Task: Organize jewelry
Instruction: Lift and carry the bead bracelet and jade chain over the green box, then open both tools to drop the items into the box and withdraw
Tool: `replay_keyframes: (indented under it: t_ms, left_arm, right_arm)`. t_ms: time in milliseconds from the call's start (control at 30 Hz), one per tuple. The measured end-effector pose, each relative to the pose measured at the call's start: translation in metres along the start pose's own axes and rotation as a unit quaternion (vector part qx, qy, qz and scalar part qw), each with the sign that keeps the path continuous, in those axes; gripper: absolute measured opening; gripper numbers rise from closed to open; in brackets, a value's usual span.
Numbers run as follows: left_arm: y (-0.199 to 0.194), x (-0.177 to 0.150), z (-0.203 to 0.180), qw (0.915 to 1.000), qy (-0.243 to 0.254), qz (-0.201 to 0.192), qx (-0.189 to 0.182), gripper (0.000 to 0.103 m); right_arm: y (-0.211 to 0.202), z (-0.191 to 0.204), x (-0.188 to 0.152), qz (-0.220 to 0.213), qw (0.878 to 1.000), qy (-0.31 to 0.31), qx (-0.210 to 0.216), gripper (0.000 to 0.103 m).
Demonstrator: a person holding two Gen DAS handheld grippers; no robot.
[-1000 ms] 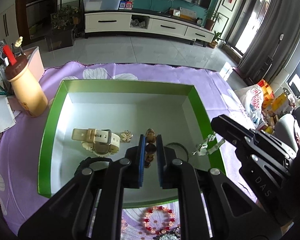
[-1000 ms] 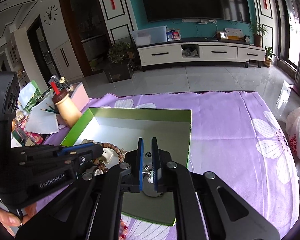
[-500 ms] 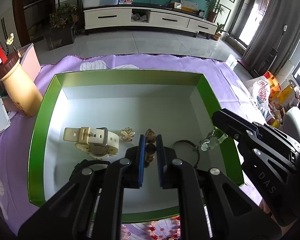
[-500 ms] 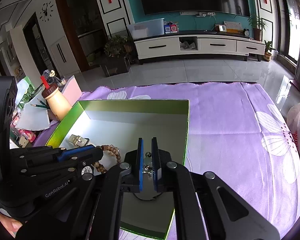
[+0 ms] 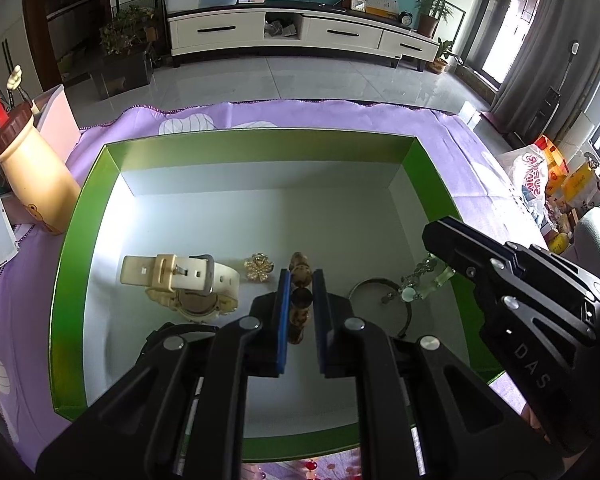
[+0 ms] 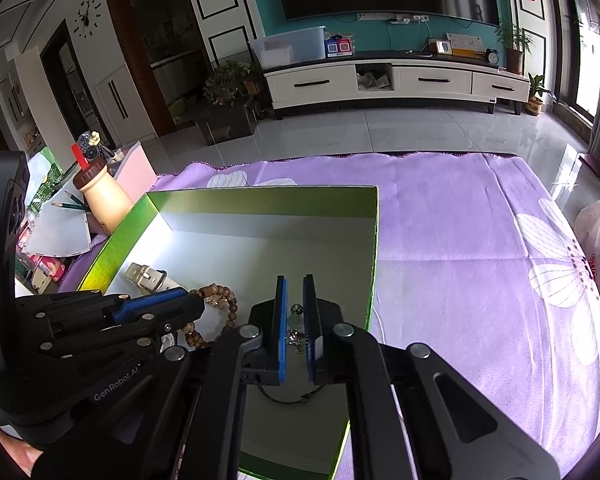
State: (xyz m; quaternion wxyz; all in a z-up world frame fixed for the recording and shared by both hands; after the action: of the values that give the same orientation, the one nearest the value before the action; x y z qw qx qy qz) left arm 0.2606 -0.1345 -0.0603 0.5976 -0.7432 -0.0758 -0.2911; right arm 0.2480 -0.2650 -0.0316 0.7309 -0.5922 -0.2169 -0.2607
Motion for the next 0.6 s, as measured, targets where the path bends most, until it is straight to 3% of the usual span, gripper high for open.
replay_keyframes:
  t_ms: [400,533,600]
  left_arm:
    - [0.003,-0.003,-0.004,1.0,0.007,0.001,0.006,0.011]
    - [0.003,-0.003,-0.004,1.0,0.006,0.0,0.003,0.011]
    - [0.002,-0.003,-0.005,1.0,0.007,-0.003,0.004,0.011]
  right_arm:
    - [0.013,-0.003,0.0,0.009,1.0,0.014,-0.005,0.008]
    - [0.013,-0.007,-0.002,0.011,1.0,0.027,-0.002,0.022]
    - [0.01,-0.008,-0.003,0.005,1.0,0.029,-0.001,0.022]
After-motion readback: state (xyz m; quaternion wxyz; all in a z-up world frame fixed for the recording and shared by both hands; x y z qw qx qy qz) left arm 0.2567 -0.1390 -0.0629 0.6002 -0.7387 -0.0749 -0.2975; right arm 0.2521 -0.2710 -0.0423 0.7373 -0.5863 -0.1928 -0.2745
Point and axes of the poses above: each gripper's, at about its wrist camera, not at the fingertips, and y roughly the way its jaws point, z to its left, x to its top, the point moved 1 cm from there along y, roughly the way its jaws point, and after that the axes turned 2 degrees about z, right-handed, at the moved point
